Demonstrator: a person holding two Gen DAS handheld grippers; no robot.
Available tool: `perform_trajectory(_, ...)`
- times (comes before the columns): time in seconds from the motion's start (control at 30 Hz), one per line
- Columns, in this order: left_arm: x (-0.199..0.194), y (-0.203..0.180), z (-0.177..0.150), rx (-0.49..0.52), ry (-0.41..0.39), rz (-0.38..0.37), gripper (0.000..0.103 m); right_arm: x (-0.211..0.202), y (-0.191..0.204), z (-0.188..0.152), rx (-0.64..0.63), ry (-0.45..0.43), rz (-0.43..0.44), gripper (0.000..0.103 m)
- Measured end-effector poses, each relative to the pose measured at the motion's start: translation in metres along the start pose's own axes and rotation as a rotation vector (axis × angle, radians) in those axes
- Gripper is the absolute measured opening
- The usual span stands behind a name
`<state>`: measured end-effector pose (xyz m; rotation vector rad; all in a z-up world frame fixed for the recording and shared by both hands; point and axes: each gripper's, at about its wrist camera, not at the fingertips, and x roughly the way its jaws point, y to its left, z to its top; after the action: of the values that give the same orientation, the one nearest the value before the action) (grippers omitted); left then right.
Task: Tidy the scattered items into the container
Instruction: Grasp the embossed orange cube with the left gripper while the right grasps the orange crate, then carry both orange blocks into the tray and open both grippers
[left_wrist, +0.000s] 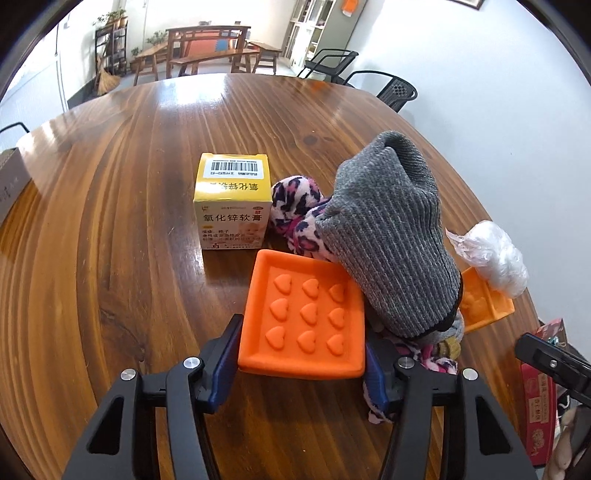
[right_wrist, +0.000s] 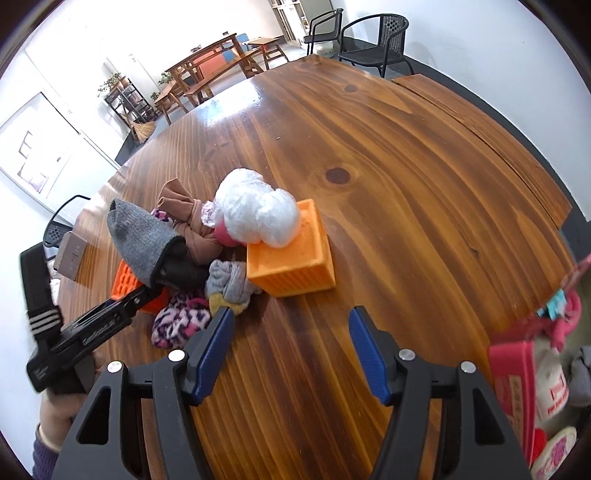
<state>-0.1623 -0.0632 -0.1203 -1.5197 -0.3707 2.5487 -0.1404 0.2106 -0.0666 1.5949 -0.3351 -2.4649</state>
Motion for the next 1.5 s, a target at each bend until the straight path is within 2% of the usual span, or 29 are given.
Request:
perform_trajectory(0.23, -0.013, 0.000, -0.002, -0.020, -0.008, 0.003, 0.059, 0.023, 0.008, 0.018, -0.012, 0.012, -0.013, 0.069)
perform_trajectory(0.57, -0.027, 0.000, -0.014, -0.062, 0.002, 0.005, 0.058, 0.053, 0.009, 0.030, -0.043, 0.035, -0.080, 0.069)
perform_trajectory(0.6, -0.026, -0.008, -0.017, -0.062, 0.003, 0.007, 0.058, 0.055, 0.008, 0.030, -0.041, 0.043, -0.071, 0.069)
perform_trajectory(0.63, -0.027, -0.010, -0.018, -0.062, 0.002, 0.008, 0.058, 0.056, 0.007, 0.030, -0.042, 0.044, -0.064, 0.064)
perform_trajectory(0.87, -0.026, -0.026, -0.013, -0.077, -0.001, 0.012, 0.058, 0.039, 0.002, 0.017, -0.056, 0.048, -0.070, 0.061)
perform_trajectory(1.07, -0.037, -0.027, -0.021, -0.072, 0.000, 0.019, 0.055, 0.001, -0.014, -0.002, -0.041, 0.033, -0.030, 0.058)
perform_trajectory(1.27, -0.056, -0.039, -0.044, -0.041, -0.008, 0.009, 0.055, -0.026, -0.030, -0.027, -0.026, 0.040, 0.019, 0.056)
perform_trajectory(1.5, -0.062, -0.064, -0.059, -0.015, -0.001, -0.009, 0.055, -0.054, -0.045, -0.043, -0.014, 0.013, 0.020, 0.056)
